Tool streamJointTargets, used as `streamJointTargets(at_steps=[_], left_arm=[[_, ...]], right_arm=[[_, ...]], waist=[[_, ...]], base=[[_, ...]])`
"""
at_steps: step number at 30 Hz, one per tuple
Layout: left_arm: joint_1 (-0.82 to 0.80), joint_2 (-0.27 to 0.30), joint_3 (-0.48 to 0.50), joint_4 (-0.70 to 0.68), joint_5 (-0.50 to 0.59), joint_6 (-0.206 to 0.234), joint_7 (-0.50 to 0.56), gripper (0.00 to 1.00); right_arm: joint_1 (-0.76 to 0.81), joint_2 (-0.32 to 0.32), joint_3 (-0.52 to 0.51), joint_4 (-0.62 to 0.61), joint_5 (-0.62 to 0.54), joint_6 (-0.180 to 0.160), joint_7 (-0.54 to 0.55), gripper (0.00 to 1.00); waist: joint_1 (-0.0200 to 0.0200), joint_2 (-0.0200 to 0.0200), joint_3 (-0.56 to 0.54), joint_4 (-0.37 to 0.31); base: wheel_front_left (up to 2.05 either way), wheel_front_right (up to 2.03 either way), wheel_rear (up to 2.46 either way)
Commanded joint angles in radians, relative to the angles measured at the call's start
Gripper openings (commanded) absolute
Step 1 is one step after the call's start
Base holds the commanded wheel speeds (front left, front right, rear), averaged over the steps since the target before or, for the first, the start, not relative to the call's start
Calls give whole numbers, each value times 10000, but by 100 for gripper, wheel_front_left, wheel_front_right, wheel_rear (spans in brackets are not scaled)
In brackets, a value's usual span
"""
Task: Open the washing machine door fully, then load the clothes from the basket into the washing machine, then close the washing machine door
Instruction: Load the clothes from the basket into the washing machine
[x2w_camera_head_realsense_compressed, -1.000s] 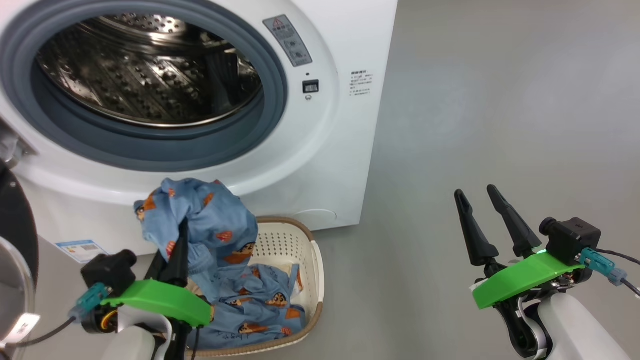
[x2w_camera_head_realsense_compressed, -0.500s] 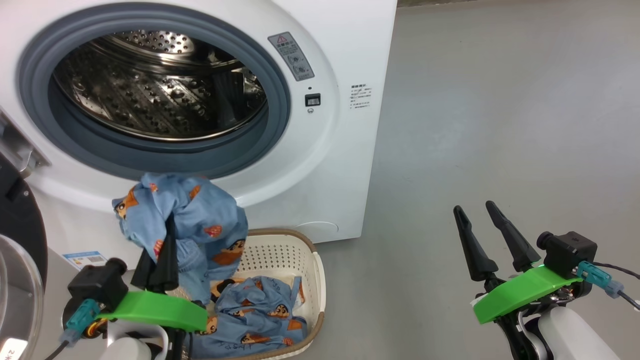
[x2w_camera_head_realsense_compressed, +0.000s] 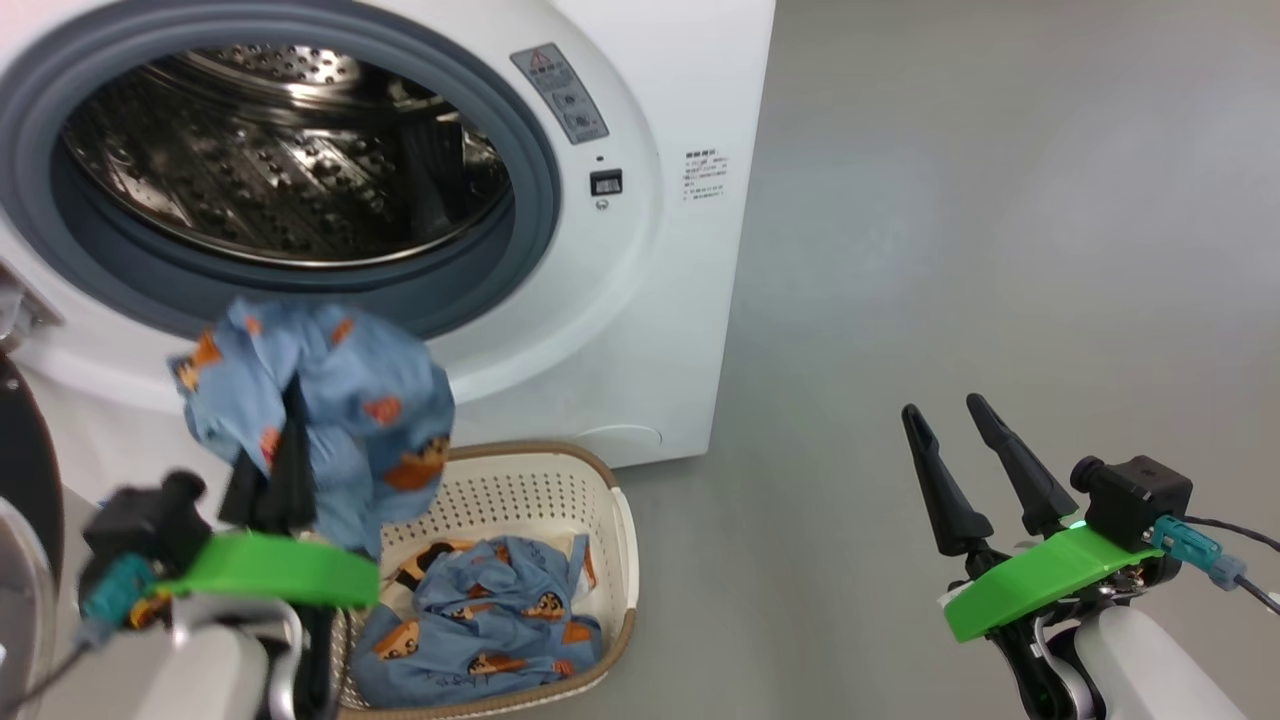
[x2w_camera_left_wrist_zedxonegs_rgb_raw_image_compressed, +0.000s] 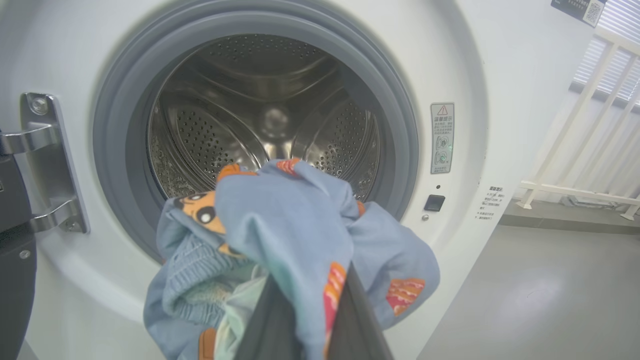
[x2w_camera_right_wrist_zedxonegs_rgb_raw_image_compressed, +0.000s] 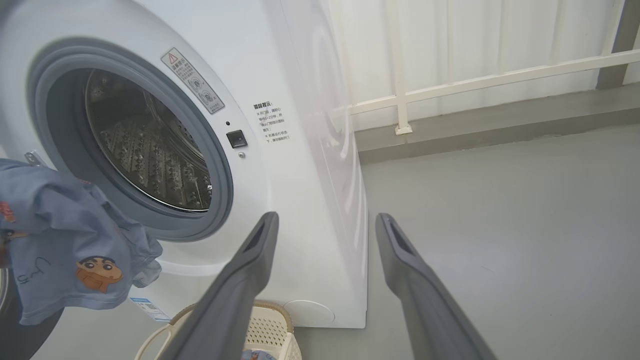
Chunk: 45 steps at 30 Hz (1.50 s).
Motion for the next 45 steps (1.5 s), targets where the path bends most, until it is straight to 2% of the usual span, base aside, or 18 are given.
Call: streamJointTargets(at_steps=[1,10,16,23,33,37,40,43,45], left_arm=[[-832,406,468,-124,108,-11,-51,0],[-2964,722,807,1039,272,-312,-82,0],[-4921,914,815,2802,425,-670,-90,0],[-7172,1167,983,4722,628,-1006,-105,0],[-9534,1637,1418,6542,842,-1406,-109,0],[-10253,1915,1655,6565,1146,-1339,-109,0],[-10575,2067,1880,5857,1604,-1342,-109,0],[-10627,2059,2234,5052,2015,-1401,-110,0],[-10514,1929,2486,5129,2092,-1385,-110,0]], right_arm=[[-342,-137,193,-325,45,58,-82,100],[-741,-111,252,-591,-40,58,-82,100],[-1206,-88,179,-904,-153,58,-82,100],[-1597,212,-34,-1226,-241,58,-82,100],[-1974,687,-84,-1537,-355,58,-82,100],[-1995,793,-123,-1618,-372,58,-82,100],[-1986,847,-178,-1658,-384,58,-82,100],[-2009,902,-189,-1688,-389,58,-82,100],[-2005,943,-192,-1670,-399,58,-82,100]], waist=[[0,0,250,-102],[0,0,1401,-441],[0,0,2679,-864],[0,0,4100,-1469],[0,0,5651,-2234],[0,0,5990,-2509],[0,0,6143,-2631],[0,0,6226,-2720],[0,0,6212,-2739]], base=[[0,0,0],[0,0,0],[0,0,0],[0,0,0],[0,0,0],[0,0,0],[0,0,0],[0,0,0],[0,0,0]])
